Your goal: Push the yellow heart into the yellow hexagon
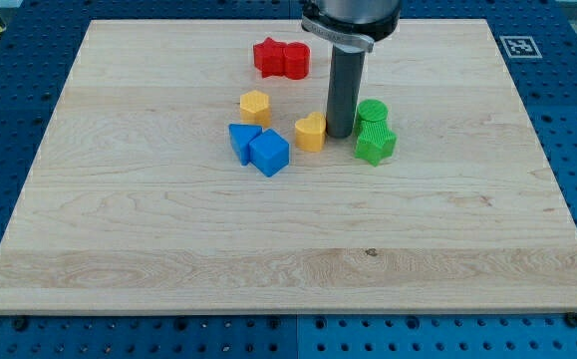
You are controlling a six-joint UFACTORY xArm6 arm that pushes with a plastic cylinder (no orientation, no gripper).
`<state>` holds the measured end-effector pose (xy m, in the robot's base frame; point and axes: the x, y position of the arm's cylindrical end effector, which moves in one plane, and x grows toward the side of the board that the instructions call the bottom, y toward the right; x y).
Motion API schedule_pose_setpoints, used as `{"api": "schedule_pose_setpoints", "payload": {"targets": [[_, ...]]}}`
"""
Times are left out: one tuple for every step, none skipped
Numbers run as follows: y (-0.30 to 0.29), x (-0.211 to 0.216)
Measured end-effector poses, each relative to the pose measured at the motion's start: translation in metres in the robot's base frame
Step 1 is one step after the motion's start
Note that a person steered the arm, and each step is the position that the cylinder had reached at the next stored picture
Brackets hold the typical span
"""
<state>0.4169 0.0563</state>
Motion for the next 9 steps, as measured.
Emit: {"api": "schedule_pose_setpoints", "payload": {"targets": [[-0.009,0.009],[-0.009,0.020],[0.017,0.037],[-0.002,0.044],[-0.029,0.044],[-0.036,0.026],[-0.049,0.005],[-0.045,0.006],[-0.016,0.006]]}}
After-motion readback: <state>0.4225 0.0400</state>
